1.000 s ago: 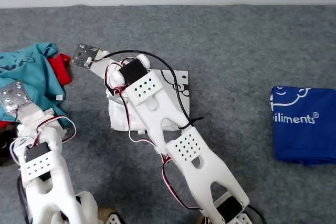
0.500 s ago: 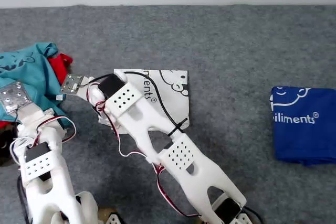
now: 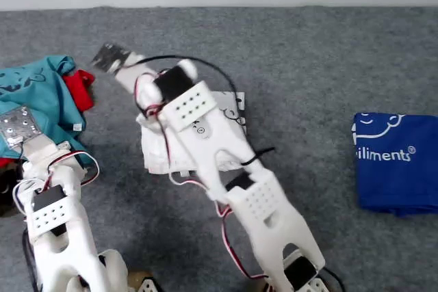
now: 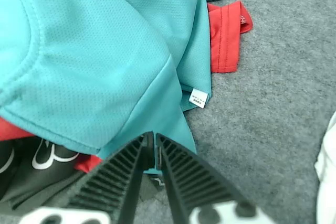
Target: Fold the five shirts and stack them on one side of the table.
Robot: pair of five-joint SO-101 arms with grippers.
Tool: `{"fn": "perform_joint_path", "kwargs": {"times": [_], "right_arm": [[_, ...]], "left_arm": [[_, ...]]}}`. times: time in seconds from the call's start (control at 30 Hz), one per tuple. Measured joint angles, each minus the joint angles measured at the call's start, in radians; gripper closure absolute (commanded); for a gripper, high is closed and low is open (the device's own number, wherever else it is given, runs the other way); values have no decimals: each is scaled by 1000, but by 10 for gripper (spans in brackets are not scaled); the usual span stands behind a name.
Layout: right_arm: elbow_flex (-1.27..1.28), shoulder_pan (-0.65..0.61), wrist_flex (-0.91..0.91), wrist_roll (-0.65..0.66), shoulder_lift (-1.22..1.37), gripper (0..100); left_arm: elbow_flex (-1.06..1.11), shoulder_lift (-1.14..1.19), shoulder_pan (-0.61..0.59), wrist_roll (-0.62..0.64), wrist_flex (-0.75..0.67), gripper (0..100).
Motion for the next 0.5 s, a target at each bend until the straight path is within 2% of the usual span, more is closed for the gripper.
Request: {"fn": "perform_joint_path", "kwargs": {"times": [0.13, 0.27, 0.37, 0.5], "right_arm": [[229, 52, 0, -167, -158, 795], [454, 95, 0, -393, -293, 664], [560, 120, 0, -514, -341, 659], [620, 137, 0, -589, -347, 660]], "left_arm": [[0, 0, 0, 0, 0, 984], [0, 0, 0, 0, 0, 984], [0, 0, 0, 0, 0, 984], [0, 0, 0, 0, 0, 984]]}}
